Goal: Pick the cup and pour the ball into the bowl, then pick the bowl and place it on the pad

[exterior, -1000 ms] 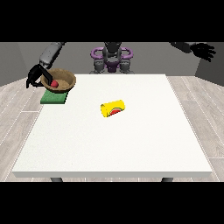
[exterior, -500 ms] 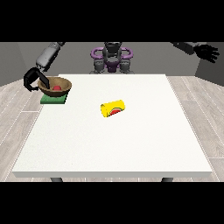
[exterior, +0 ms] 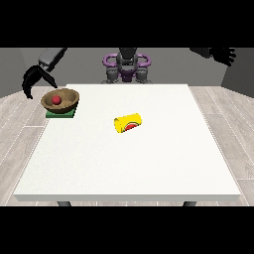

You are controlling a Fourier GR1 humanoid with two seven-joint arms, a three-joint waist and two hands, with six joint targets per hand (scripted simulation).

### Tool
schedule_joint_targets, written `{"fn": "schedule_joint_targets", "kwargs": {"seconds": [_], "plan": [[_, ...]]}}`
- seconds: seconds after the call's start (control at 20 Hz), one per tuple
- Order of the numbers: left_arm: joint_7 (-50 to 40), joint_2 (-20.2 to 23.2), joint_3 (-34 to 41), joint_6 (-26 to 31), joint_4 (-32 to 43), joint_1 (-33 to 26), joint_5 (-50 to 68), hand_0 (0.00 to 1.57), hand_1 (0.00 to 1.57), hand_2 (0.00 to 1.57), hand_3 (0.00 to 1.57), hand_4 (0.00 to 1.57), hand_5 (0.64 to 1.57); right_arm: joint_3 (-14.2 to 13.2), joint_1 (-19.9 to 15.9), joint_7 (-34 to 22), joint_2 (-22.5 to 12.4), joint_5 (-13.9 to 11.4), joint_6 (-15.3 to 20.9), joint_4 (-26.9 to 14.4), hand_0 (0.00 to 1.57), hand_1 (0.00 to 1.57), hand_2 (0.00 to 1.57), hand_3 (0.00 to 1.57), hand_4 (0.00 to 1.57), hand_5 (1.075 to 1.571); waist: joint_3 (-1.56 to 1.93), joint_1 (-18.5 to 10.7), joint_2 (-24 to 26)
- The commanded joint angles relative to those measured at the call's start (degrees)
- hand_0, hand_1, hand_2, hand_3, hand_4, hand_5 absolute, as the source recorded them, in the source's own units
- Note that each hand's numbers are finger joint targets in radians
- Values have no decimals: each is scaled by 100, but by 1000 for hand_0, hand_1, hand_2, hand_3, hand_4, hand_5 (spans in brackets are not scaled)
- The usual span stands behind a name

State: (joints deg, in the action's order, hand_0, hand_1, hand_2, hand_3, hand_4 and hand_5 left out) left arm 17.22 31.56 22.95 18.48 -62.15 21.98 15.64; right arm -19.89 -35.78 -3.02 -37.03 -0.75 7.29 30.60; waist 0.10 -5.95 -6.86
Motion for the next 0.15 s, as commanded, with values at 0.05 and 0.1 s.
{"fn": "schedule_joint_targets", "kwargs": {"seconds": [0.05,0.1], "plan": [[-534,-683,-580,-534,-28,-197,-397,0,0,0,0,902,1559,273,-521,-668,103,55,-617,346,0,0,0,0,416,1383,-17,269,1151],[-704,-593,-571,-440,13,-246,-356,0,0,0,0,902,1559,305,-376,-450,395,104,-603,459,0,0,0,0,476,1434,-13,360,1411]]}}
